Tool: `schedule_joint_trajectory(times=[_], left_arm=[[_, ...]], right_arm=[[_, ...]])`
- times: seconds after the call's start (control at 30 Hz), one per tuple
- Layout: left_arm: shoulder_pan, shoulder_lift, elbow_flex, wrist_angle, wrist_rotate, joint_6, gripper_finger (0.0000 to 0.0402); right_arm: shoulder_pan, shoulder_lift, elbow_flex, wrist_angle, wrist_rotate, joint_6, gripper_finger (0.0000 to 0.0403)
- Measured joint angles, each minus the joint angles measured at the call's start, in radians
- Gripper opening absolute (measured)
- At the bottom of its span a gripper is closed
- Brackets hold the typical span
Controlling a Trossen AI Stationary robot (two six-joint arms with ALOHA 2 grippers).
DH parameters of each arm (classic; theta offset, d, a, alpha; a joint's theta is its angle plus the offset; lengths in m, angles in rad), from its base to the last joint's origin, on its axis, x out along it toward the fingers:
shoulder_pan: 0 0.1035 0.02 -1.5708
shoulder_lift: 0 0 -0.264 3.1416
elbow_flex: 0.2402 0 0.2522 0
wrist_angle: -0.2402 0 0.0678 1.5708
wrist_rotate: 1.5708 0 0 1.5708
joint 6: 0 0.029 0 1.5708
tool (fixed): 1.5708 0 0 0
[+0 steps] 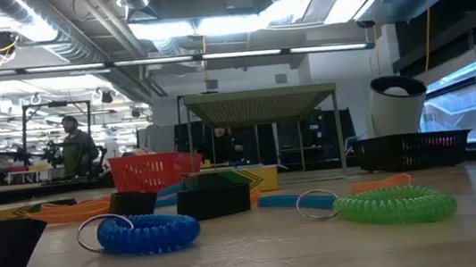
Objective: Pick & Place Office Desk Supplies
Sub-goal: Put the blue spring rubber band into the yellow bin
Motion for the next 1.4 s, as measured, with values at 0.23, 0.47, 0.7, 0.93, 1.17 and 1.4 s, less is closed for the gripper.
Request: schedule_joint_trajectory(times=[0.23,0.47,0.7,0.93,1.17,1.4], left_arm=[[0.133,-0.093,0.0,-0.143,-0.149,0.033,0.0139],[0.321,-0.1,-0.016,-0.319,-0.141,0.3,0.0134],[0.456,-0.1,-0.134,-0.238,-0.14,0.428,0.0134],[0.509,-0.1,-0.23,-0.131,-0.127,0.439,0.0134],[0.508,-0.1,-0.31,-0.036,-0.088,0.453,0.0134],[0.507,-0.099,-0.368,0.035,-0.089,0.472,0.0134]], right_arm=[[0.0,0.0,0.0,0.0,0.0,-0.019,0.0135],[0.0,0.0,0.0,0.0,-0.028,-0.022,0.0135],[0.0,0.0,0.0,-0.001,-0.052,-0.021,0.0135],[0.0,0.0,0.0,-0.001,-0.053,-0.021,0.0135],[0.0,0.0,0.0,0.0,-0.052,-0.021,0.0135],[0.0,0.0,0.0,0.0,-0.051,-0.021,0.0135]])
